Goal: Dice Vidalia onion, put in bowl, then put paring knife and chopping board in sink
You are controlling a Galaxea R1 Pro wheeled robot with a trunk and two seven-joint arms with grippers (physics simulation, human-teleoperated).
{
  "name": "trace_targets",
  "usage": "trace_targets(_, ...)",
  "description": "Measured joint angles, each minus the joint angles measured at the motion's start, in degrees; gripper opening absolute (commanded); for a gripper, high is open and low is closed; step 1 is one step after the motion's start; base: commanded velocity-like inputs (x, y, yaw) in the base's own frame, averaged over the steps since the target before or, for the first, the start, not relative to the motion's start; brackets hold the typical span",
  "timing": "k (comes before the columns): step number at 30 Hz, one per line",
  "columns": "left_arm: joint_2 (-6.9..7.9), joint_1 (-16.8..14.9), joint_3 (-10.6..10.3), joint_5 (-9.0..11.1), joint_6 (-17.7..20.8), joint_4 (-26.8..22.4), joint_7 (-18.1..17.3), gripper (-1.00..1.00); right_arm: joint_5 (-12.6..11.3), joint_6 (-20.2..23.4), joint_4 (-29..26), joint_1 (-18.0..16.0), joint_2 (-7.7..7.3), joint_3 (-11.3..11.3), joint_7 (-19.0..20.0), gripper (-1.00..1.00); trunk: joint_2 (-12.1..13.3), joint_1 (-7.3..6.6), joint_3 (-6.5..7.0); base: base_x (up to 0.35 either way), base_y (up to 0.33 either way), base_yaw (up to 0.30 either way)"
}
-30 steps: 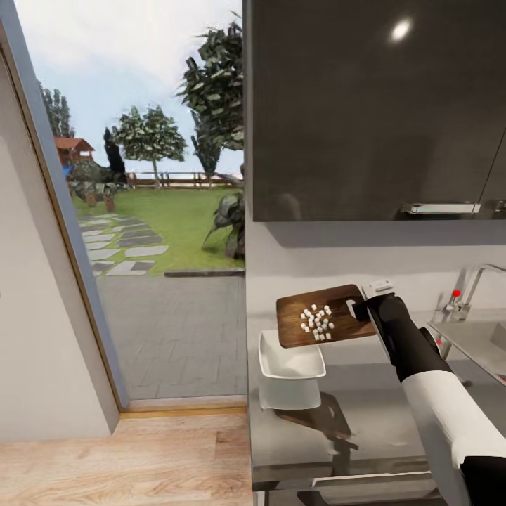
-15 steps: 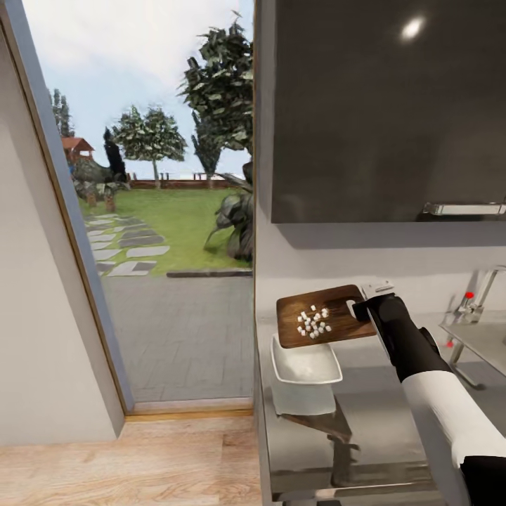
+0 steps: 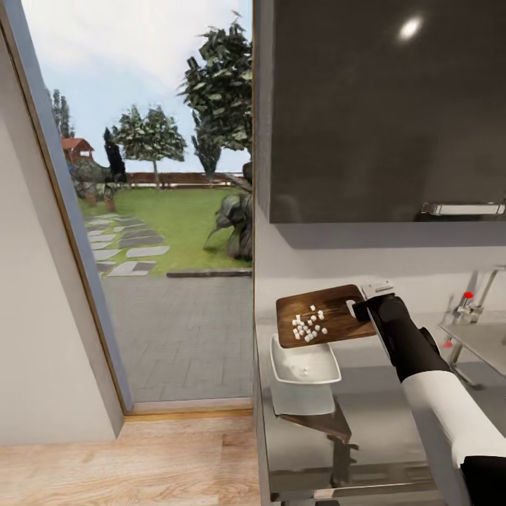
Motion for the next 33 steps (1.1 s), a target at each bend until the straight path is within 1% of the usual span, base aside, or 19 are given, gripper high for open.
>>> trace_targets(6,0.0,0.0,0.01,0.03,0.0,0.0,0.02,1.0,0.48,-0.03,-0.01,0.0,-0.02,-0.01,-0.01,-1.0,0.0,0.0,0.0,0.0,-0.21,0.0)
trace_targets(19,0.0,0.0,0.01,0.02,-0.02,0.01,0.02,1.0,0.3,-0.03,-0.01,0.02,0.06,0.07,0.0,-1.0,0.0,0.0,0.0,0.0,-0.006,0.0)
trace_targets(27,0.0,-0.01,0.0,0.03,-0.02,0.01,0.02,1.0,0.5,-0.03,0.0,-0.02,0.0,0.07,0.0,-1.0,0.0,0.0,0.0,0.06,0.0,0.0)
trace_targets(29,0.0,0.0,0.01,0.01,-0.02,0.01,0.02,1.0,1.11,-0.03,-0.02,-0.01,0.03,0.07,-0.01,-1.0,0.0,0.0,0.0,0.003,0.0,0.0)
trace_targets(31,0.0,0.0,0.01,0.02,-0.02,0.01,0.02,1.0,2.47,-0.04,-0.02,0.01,0.05,0.07,-0.01,-1.0,0.0,0.0,0.0,0.0,0.0,0.0)
trace_targets(33,0.0,0.01,0.01,0.03,-0.02,0.01,0.02,1.0,2.68,-0.03,-0.03,-0.02,0.06,0.04,0.0,-1.0,0.0,0.0,0.0,0.0,0.0,0.0)
